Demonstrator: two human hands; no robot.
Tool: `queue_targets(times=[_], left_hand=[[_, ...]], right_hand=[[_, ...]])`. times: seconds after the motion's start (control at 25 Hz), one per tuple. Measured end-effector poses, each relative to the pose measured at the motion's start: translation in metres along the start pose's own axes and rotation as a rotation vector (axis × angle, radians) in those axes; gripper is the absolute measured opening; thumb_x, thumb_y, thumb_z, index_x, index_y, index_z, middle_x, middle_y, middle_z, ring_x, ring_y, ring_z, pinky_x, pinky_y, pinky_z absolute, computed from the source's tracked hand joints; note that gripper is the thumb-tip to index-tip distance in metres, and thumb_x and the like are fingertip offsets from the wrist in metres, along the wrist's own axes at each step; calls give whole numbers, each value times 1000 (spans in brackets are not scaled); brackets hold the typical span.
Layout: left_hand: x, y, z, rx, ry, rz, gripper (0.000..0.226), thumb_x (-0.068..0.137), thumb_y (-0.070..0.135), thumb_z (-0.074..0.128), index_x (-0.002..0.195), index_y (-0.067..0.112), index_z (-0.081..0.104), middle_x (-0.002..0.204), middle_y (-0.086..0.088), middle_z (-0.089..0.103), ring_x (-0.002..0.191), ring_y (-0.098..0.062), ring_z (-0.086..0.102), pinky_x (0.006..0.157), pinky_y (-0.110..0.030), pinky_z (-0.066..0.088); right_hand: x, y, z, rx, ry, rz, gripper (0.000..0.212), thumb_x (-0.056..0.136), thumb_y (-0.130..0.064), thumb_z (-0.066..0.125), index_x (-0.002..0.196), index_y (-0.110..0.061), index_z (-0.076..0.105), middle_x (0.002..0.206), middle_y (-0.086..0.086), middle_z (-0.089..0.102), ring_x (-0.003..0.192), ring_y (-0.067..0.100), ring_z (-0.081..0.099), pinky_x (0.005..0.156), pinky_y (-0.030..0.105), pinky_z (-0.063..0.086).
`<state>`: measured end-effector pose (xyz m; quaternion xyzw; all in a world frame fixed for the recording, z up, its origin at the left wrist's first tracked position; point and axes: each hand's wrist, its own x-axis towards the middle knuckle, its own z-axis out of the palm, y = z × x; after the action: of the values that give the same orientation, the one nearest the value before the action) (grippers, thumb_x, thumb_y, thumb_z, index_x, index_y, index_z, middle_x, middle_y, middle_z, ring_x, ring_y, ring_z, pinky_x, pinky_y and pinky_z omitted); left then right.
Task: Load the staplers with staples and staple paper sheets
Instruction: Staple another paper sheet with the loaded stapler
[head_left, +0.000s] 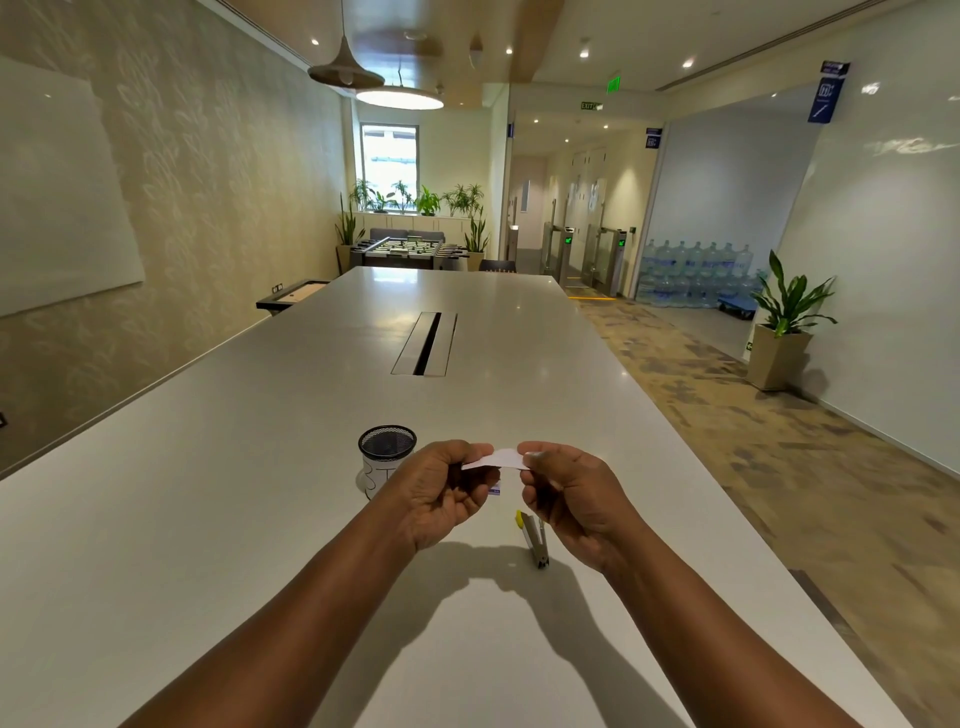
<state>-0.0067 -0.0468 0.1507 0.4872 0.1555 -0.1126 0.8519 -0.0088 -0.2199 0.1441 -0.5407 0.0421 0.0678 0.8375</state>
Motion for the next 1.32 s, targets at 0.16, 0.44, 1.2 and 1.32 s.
queue_targets(times=[0.16, 0.44, 1.2, 1.32], left_hand=[[1, 0, 2, 112, -37, 66, 22, 79, -7, 77, 98, 3, 74, 94, -23, 75, 72, -27, 70, 67, -30, 55], [7, -6, 6, 108, 14, 45, 17, 78, -9, 77, 89, 3, 75, 82, -18, 74, 71, -27, 65, 70, -31, 53], [22, -14, -4, 85, 48, 42, 17, 81, 2, 80, 96, 6, 74, 94, -19, 77, 87, -32, 68, 72, -35, 56], [19, -14, -7, 131, -22, 75, 17, 82, -2, 77, 95, 8, 75, 91, -14, 76, 84, -27, 68, 74, -33, 55]], right_hand=[[3, 0, -2, -59, -27, -35, 17, 91, 4, 63, 105, 4, 73, 76, 16, 67, 65, 20, 61, 66, 29, 56], [6, 5, -6, -163, -35, -63, 18, 89, 5, 63, 103, 1, 74, 77, 14, 69, 67, 20, 62, 66, 32, 54], [9, 14, -9, -358, -89, -159, 22, 90, 4, 64, 106, -7, 74, 84, 9, 75, 69, 17, 63, 69, 31, 53], [10, 15, -9, -345, -77, -165, 21, 91, 4, 63, 105, -7, 74, 81, 7, 73, 70, 18, 63, 69, 31, 53]])
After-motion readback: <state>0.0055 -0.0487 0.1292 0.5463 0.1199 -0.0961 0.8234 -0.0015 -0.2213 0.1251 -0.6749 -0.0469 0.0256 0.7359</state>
